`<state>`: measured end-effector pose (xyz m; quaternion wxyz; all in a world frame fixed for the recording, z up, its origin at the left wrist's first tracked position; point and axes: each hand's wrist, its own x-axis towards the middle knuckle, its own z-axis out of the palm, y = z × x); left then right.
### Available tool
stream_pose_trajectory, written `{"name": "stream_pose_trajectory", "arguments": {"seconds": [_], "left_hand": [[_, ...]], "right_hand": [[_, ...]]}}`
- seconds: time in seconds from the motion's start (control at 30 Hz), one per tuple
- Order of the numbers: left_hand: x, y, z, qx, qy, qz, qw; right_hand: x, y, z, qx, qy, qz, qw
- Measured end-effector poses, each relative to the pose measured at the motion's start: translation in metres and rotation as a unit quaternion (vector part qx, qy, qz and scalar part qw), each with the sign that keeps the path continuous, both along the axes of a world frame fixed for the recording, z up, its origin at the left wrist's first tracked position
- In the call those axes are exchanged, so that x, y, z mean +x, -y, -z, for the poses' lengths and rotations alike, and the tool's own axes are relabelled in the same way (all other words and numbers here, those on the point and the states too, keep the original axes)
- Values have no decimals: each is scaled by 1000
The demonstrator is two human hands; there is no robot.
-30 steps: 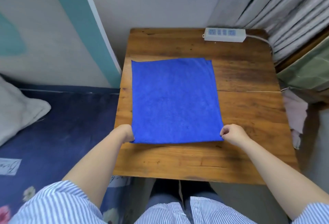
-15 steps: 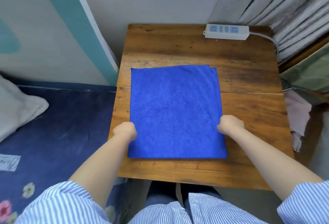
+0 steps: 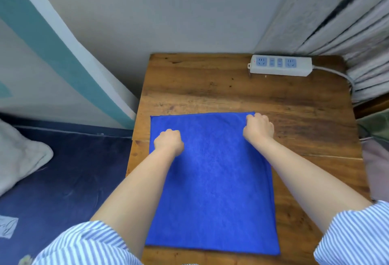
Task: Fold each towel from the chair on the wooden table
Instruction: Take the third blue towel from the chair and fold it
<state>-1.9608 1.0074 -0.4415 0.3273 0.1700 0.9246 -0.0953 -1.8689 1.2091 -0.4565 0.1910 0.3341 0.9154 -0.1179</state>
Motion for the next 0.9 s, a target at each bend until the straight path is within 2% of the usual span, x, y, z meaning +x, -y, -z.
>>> {"name": "stream_pose_trajectory", "arguments": {"seconds": [0.1, 0.2, 0.37, 0.5, 0.67, 0.73, 0.8, 0.9], "left_hand": [[-15, -10, 12, 26, -22, -8, 999], [-26, -16, 23, 44, -54, 0, 998], [-39, -10, 42, 64, -100, -2, 993], [-50, -3, 49, 41, -123, 9, 991], [-62, 7, 45, 45, -152, 30, 987], [-63, 13, 42, 77, -142, 31, 986], [-62, 19, 38, 135, -91, -6, 987], [-63, 24, 31, 209, 29, -91, 973]], "right_hand": [[-17, -9, 10, 4, -28, -19, 999], [-22, -15, 20, -1, -17, -35, 999], [-24, -20, 30, -7, -37, 10, 999], [-27, -24, 31, -32, -49, 48, 997], [-17, -28, 26, -35, -99, -7, 995], [-12, -31, 21, -70, -141, -13, 987], [-6, -40, 13, -151, -159, 11, 975], [4, -59, -3, -279, -85, 64, 954]]}}
